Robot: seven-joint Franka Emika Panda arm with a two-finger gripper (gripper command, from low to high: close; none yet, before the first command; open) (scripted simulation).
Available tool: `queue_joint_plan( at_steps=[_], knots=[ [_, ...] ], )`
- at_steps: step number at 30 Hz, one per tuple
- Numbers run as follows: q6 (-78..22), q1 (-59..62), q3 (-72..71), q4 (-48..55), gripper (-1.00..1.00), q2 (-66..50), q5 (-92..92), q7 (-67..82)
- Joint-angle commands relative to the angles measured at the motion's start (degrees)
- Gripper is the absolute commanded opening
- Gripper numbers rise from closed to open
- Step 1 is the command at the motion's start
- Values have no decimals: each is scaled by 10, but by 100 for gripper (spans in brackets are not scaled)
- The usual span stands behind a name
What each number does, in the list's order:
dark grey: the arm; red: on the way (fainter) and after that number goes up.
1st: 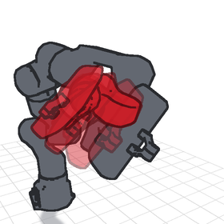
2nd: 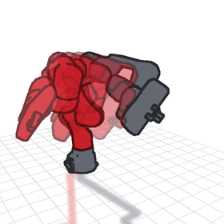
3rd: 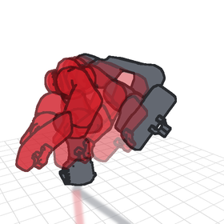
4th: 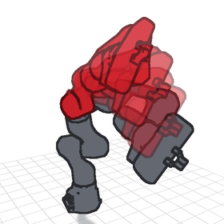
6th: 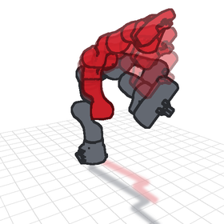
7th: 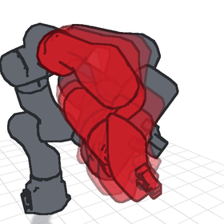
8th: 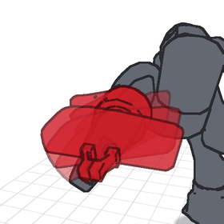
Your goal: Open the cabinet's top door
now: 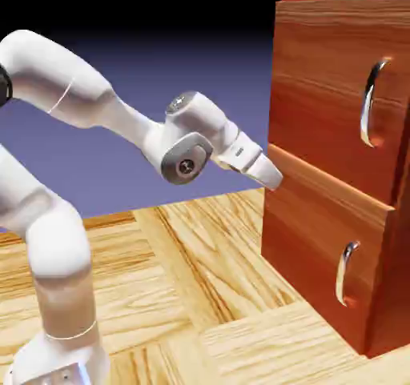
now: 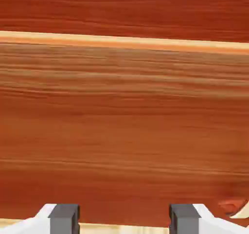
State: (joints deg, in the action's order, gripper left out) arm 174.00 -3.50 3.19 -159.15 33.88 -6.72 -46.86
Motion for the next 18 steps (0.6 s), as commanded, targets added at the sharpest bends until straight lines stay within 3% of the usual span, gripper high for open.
queue_joint_plan(
  at_steps=[1,18],
  knots=[
    [0,-10,12,7,0,5,-25,-16],
    [-1,-188,213,123,0,81,-449,-294]
  ],
)
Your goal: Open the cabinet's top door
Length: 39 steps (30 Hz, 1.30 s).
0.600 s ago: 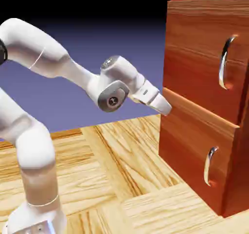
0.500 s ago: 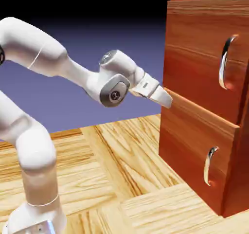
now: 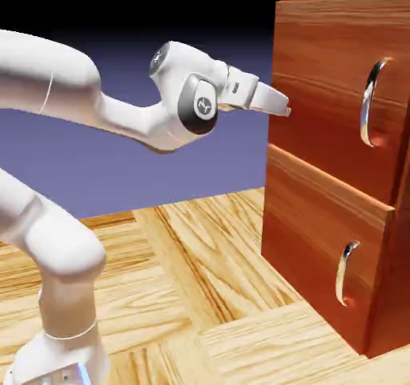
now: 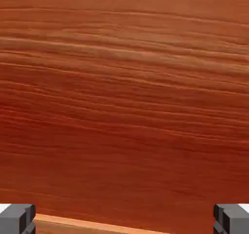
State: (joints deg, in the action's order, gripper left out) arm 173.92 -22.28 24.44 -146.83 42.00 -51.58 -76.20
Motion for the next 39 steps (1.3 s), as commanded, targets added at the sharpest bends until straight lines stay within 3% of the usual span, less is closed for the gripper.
queue_joint_plan(
  at_steps=[1,35,39],
  knots=[
    [0,-10,12,7,0,5,-25,-16],
    [-2,-365,413,240,0,158,-872,-571],
    [-14,-445,457,297,0,149,-886,-571]
  ],
)
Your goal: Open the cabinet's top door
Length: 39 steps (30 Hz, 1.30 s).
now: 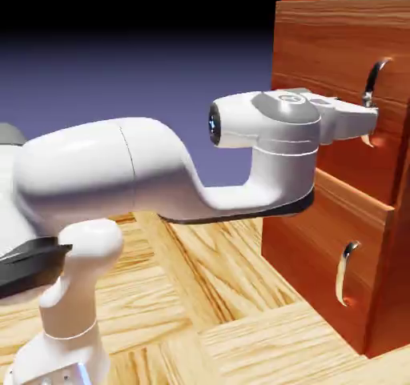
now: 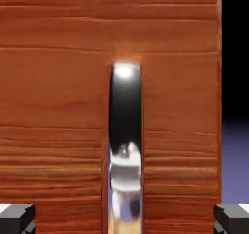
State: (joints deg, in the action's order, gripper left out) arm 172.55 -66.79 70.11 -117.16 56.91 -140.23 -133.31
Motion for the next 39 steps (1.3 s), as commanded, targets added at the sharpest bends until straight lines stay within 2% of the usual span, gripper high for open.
queue_joint_plan(
  at_steps=[1,2,3,13,23,31,39],
  knots=[
    [-3,-21,11,15,0,-3,-2,1],
    [-4,-28,14,20,0,-4,-2,2],
    [-4,-28,14,20,-100,-4,-2,2],
    [-145,159,-134,-163,-100,20,26,-38],
    [-308,340,-337,-344,-100,82,160,-37],
    [-437,406,-503,-432,-100,141,313,-22],
    [-569,416,-669,-463,-100,164,471,-18]
  ],
)
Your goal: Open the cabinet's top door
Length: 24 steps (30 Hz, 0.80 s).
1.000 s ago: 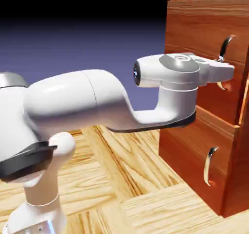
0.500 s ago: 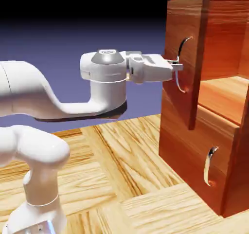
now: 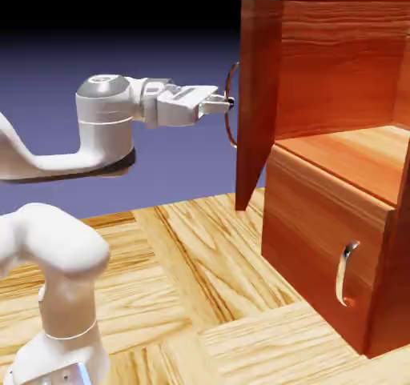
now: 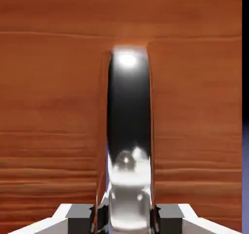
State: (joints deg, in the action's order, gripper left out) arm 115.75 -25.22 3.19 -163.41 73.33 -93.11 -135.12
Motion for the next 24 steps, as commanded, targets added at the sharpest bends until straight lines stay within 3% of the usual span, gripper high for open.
queue_joint_plan(
  at_steps=[1,12,24],
  knots=[
    [-17,0,-21,0,-100,-1,20,-1],
    [-211,14,-249,59,-100,-76,226,-31],
    [-443,155,-499,255,-100,-245,395,-85]
  ],
)
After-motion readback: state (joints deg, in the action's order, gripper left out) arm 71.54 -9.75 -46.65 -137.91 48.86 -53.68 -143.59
